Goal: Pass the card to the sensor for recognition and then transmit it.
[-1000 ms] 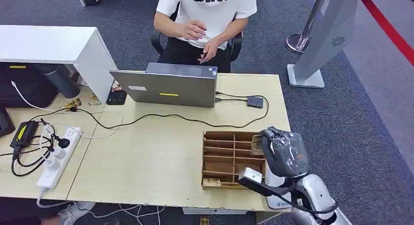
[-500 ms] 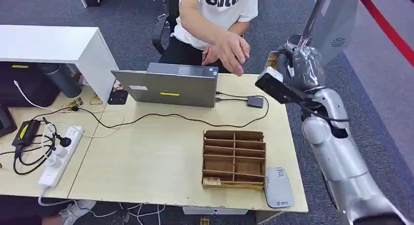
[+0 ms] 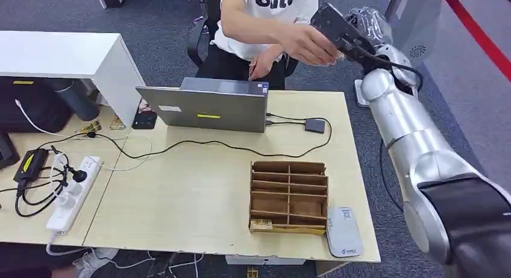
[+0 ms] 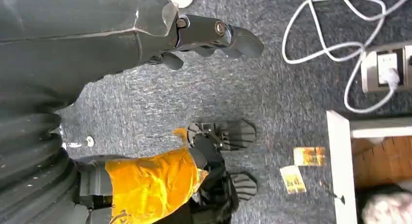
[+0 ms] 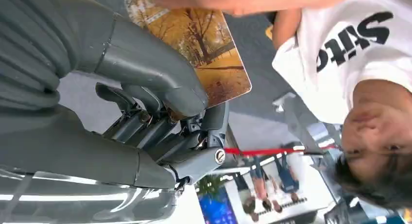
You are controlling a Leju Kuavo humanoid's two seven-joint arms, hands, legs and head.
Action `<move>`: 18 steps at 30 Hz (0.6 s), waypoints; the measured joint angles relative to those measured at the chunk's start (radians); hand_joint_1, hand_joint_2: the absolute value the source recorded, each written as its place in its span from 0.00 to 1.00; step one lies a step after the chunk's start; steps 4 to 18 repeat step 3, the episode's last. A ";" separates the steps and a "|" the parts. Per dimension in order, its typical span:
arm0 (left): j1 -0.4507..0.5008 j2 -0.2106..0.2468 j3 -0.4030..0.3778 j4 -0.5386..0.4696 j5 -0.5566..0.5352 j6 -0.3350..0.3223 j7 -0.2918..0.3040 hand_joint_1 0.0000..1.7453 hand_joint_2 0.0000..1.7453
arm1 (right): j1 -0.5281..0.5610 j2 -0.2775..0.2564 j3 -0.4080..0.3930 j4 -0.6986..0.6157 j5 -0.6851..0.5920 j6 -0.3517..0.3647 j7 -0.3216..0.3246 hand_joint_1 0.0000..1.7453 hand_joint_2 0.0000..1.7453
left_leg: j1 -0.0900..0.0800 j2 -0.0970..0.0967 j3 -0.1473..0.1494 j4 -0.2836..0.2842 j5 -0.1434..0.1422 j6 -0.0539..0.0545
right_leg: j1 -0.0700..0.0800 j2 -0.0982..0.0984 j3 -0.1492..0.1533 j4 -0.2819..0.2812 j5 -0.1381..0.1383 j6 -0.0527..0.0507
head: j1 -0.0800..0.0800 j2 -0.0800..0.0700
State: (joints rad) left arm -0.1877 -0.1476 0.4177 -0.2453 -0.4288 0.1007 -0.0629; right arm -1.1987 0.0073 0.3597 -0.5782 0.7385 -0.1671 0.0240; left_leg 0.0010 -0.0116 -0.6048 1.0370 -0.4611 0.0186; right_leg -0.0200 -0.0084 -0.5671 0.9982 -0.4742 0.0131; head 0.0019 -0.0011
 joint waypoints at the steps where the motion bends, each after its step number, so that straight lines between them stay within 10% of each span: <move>1: -0.002 -0.002 -0.005 0.000 0.000 -0.002 0.000 0.00 1.00 | -0.010 0.011 -0.004 0.019 0.002 0.002 0.000 1.00 1.00 | 0.000 0.000 0.000 0.000 0.000 0.000 | 0.000 0.000 0.000 0.000 0.000 0.000 | 0.000 0.000; 18: -0.008 -0.008 -0.014 -0.002 0.000 -0.003 0.000 0.00 1.00 | -0.027 0.027 -0.008 0.045 0.006 0.008 0.001 1.00 1.00 | 0.000 0.000 0.000 0.000 0.000 0.000 | 0.000 0.000 0.000 0.000 0.000 0.000 | 0.000 0.000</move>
